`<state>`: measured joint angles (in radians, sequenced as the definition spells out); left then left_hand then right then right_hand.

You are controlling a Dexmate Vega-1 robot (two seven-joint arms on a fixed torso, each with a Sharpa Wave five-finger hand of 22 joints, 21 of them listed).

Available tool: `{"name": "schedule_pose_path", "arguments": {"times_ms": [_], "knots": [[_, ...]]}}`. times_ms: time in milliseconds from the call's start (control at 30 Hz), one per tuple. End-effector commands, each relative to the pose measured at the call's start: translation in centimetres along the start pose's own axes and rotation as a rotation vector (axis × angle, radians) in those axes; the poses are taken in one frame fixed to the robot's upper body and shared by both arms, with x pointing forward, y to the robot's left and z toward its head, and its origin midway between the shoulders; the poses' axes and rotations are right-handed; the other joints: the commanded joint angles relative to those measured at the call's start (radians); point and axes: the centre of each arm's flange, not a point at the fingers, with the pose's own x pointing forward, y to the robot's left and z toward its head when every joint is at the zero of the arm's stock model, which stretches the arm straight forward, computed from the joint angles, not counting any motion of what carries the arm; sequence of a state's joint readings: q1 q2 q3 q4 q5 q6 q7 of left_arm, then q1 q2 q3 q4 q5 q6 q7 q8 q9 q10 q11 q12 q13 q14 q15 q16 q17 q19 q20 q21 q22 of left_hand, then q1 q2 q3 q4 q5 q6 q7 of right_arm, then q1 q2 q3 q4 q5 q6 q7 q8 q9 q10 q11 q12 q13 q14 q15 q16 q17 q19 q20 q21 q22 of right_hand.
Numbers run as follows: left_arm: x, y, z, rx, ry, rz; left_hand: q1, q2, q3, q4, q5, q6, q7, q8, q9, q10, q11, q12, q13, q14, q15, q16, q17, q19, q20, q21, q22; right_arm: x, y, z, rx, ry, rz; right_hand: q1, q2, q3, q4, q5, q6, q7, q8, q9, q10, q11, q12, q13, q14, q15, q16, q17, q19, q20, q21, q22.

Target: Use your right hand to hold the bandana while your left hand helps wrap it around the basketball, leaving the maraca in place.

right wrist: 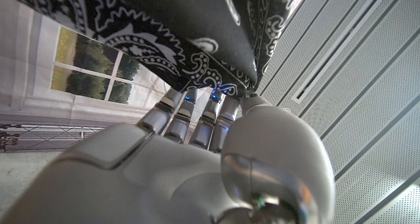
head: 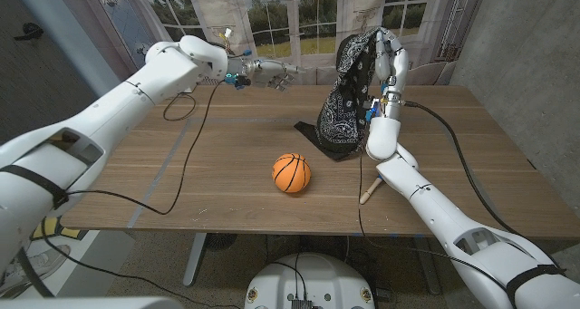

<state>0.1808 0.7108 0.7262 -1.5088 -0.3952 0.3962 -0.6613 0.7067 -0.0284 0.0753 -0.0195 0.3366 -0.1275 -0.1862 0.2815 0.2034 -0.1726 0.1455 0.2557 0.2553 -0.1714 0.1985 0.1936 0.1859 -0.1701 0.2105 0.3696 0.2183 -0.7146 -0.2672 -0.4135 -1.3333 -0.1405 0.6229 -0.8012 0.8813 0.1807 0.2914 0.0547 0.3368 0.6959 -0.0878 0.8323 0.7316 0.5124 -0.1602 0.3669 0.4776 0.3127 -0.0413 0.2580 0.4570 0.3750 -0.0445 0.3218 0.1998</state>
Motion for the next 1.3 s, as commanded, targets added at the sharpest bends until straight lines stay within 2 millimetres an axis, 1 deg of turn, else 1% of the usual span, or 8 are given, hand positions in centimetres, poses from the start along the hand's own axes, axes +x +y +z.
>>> {"name": "schedule_pose_path", "arguments": {"times_ms": [33, 600, 767, 867, 933, 1100, 1167, 1300], "knots": [[5.2, -1.5, -3.7, -0.018, -0.004, -0.095, 0.032, -0.004, 0.001, -0.017, 0.010, 0.029, -0.029, 0.006, -0.002, -0.022, -0.019, 0.012, -0.001, -0.129, 0.003, 0.002, 0.002, -0.028, 0.001, 0.003, -0.001, 0.2, 0.5, 1.3, 0.052, -0.048, 0.014, 0.002, -0.002, 0.004, 0.005, 0.006, -0.004, -0.001, 0.006, -0.002, 0.000, 0.004, 0.009, 0.007, 0.007, -0.165, -0.006, 0.006, 0.001, -0.035, 0.007, 0.002], [10.9, -3.6, -2.6, 0.075, -0.050, -0.343, 0.150, 0.009, -0.003, -0.070, 0.040, 0.176, -0.029, 0.024, -0.002, 0.002, -0.053, 0.019, -0.011, -0.112, -0.002, 0.001, -0.004, 0.041, 0.002, 0.014, -0.010, 0.6, 1.2, 1.1, 0.050, -0.066, 0.001, 0.003, -0.005, 0.010, 0.009, 0.006, -0.007, 0.000, 0.015, -0.011, 0.001, 0.007, 0.018, 0.022, 0.015, -0.164, -0.014, 0.014, 0.001, -0.031, 0.010, 0.001], [11.7, -4.2, -2.0, 0.079, -0.067, -0.384, 0.201, 0.067, -0.011, -0.075, 0.008, 0.482, -0.031, 0.101, 0.011, 0.084, -0.091, 0.041, -0.021, -0.065, -0.016, 0.008, -0.006, 0.075, 0.002, 0.003, -0.017, 0.7, 1.1, 0.7, 0.039, -0.055, -0.012, 0.003, -0.005, 0.012, 0.009, 0.006, -0.009, -0.002, 0.015, -0.016, 0.002, 0.005, 0.020, 0.025, 0.017, -0.163, -0.016, 0.015, 0.001, -0.030, 0.011, 0.001], [11.5, -4.4, -1.7, 0.075, -0.102, -0.392, 0.231, 0.067, -0.024, -0.091, -0.038, 0.715, -0.023, 0.206, 0.051, 0.136, -0.115, 0.048, -0.024, -0.006, -0.014, 0.013, -0.006, 0.098, 0.002, -0.008, -0.020, 0.8, 1.0, 0.5, 0.021, -0.046, -0.022, 0.003, -0.005, 0.013, 0.010, 0.006, -0.008, -0.001, 0.017, -0.018, 0.002, 0.007, 0.022, 0.028, 0.018, -0.163, -0.018, 0.017, 0.001, -0.028, 0.011, 0.001], [11.2, -4.5, -1.5, 0.074, -0.121, -0.400, 0.243, 0.066, -0.029, -0.097, -0.058, 0.799, -0.010, 0.265, 0.082, 0.168, -0.126, 0.053, -0.023, 0.011, -0.018, 0.012, -0.006, 0.106, 0.002, -0.012, -0.019, 0.9, 0.9, 0.1, 0.023, -0.034, -0.028, 0.004, -0.006, 0.013, 0.009, 0.006, -0.008, -0.003, 0.017, -0.021, 0.001, 0.008, 0.022, 0.029, 0.019, -0.163, -0.019, 0.017, 0.001, -0.028, 0.012, 0.001], [10.8, -4.8, -1.3, 0.066, -0.115, -0.378, 0.267, 0.120, -0.002, -0.099, -0.093, 0.879, 0.057, 0.281, 0.066, 0.220, -0.154, 0.061, -0.030, 0.031, -0.037, 0.013, -0.007, 0.125, 0.000, -0.012, -0.019, 0.9, 0.9, -0.1, 0.022, -0.034, -0.030, 0.003, -0.008, 0.015, 0.010, 0.006, -0.010, -0.004, 0.019, -0.027, 0.001, 0.005, 0.024, 0.034, 0.020, -0.162, -0.022, 0.020, 0.001, -0.027, 0.013, 0.001], [10.6, -4.9, -1.4, 0.044, -0.130, -0.356, 0.307, 0.180, 0.043, -0.113, -0.128, 0.948, 0.077, 0.283, 0.042, 0.262, -0.173, 0.063, -0.036, 0.062, -0.035, 0.015, -0.009, 0.139, 0.002, -0.012, -0.018, 0.9, 1.0, -0.2, 0.020, -0.034, -0.030, 0.003, -0.008, 0.015, 0.010, 0.006, -0.009, -0.001, 0.019, -0.029, 0.001, 0.006, 0.025, 0.035, 0.022, -0.161, -0.023, 0.020, 0.001, -0.026, 0.013, 0.000], [9.9, -5.1, -1.6, 0.005, -0.180, -0.325, 0.367, 0.193, 0.100, -0.140, -0.135, 1.089, 0.117, 0.312, 0.019, 0.340, -0.209, 0.071, -0.043, 0.115, -0.068, 0.017, -0.011, 0.176, -0.001, -0.005, -0.017, 1.0, 0.8, -0.3, 0.003, -0.034, -0.039, 0.003, -0.009, 0.016, 0.011, 0.006, -0.009, -0.001, 0.020, -0.035, 0.001, 0.008, 0.026, 0.038, 0.023, -0.160, -0.025, 0.022, 0.001, -0.025, 0.014, 0.000]]}}
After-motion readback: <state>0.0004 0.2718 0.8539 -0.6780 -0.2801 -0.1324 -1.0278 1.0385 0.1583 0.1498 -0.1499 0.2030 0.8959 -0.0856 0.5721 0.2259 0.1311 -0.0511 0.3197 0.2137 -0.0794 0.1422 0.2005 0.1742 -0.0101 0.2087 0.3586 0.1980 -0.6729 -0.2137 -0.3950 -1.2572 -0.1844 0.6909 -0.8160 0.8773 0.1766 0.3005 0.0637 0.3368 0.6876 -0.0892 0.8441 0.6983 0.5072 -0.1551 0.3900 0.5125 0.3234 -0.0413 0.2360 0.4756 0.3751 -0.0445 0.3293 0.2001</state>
